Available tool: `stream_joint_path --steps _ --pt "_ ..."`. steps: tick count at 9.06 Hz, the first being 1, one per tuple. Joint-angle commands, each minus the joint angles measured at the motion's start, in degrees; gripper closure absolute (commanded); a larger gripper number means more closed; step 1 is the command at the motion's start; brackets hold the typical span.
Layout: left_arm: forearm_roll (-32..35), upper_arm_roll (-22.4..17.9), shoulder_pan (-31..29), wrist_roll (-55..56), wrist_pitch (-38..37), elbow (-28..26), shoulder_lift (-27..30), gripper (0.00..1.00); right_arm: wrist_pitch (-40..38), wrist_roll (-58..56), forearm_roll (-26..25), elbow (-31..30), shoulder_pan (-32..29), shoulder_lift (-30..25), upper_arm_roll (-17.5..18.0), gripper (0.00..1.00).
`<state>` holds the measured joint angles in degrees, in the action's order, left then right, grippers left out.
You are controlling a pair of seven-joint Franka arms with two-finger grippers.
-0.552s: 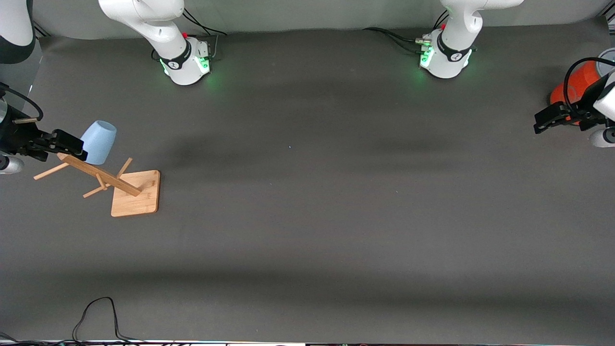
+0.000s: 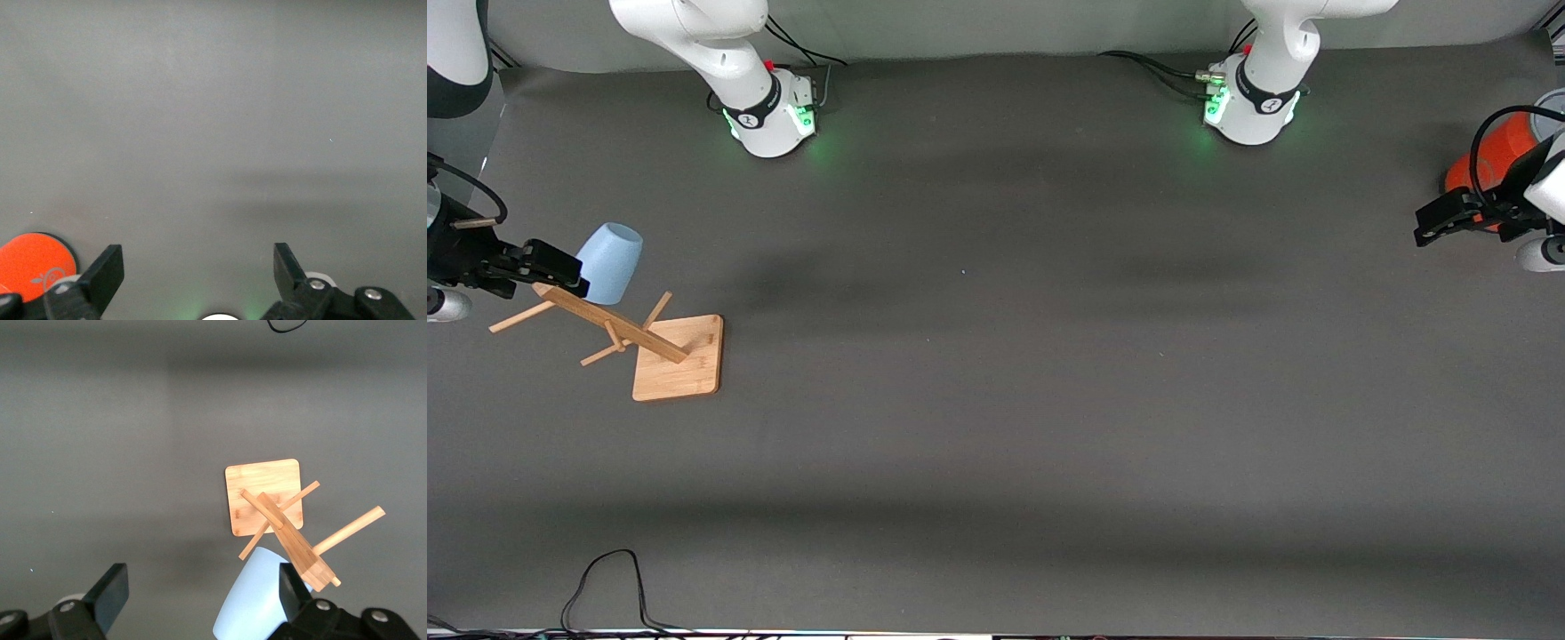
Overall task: Rotate and upright cup with both arms
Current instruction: 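Close the right gripper on the blue cup hanging on the peg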
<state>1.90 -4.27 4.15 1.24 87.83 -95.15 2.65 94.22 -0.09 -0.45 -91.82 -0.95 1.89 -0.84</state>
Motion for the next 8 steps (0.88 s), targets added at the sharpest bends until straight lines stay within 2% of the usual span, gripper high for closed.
stream_joint_path --steps 1,3,8 --pt "-0.14 -0.92 1.12 -1.15 -2.40 1.28 0.25 0.00 0.61 0.70 -0.70 -1.08 0.07 -1.28 0.05 0.00" --pt "-0.32 -0.92 1.47 -5.18 -2.58 1.11 0.16 0.00 0.44 0.70 -0.61 -1.26 -0.02 -1.28 -0.13 0.00" --pt "-1.98 -0.92 1.21 -4.85 -4.95 1.29 0.86 0.00 0.52 0.88 0.18 -1.26 0.07 -1.10 -0.04 0.00"
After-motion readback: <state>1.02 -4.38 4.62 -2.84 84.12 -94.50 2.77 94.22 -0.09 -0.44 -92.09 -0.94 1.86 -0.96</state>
